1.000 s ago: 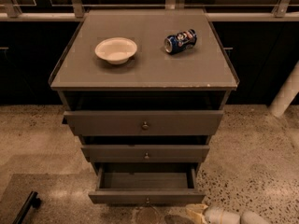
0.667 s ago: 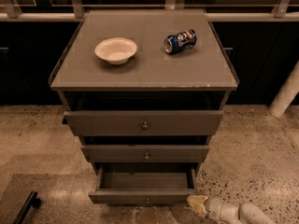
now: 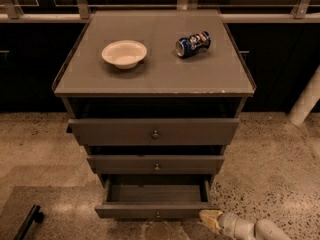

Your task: Close bottom drawer

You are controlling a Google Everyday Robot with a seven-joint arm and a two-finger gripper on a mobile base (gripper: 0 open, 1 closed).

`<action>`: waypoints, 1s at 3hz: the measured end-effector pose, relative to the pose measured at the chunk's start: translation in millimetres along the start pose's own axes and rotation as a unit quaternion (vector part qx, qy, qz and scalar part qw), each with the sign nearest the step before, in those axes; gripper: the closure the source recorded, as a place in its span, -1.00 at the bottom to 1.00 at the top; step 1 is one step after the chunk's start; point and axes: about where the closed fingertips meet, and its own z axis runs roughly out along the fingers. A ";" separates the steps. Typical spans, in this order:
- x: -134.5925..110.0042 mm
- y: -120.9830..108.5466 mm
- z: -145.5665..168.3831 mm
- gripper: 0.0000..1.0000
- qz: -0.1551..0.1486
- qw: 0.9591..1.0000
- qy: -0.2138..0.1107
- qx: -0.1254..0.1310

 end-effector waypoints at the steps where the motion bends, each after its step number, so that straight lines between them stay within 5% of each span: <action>1: 7.5 -4.6 6.6 1.00 0.008 1.000 -0.004 0.008; 3: 5.8 -25.9 27.5 1.00 0.015 1.000 0.000 0.013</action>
Offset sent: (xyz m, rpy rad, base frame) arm 0.0186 -0.0049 -0.0301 -0.0021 0.0296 -0.0640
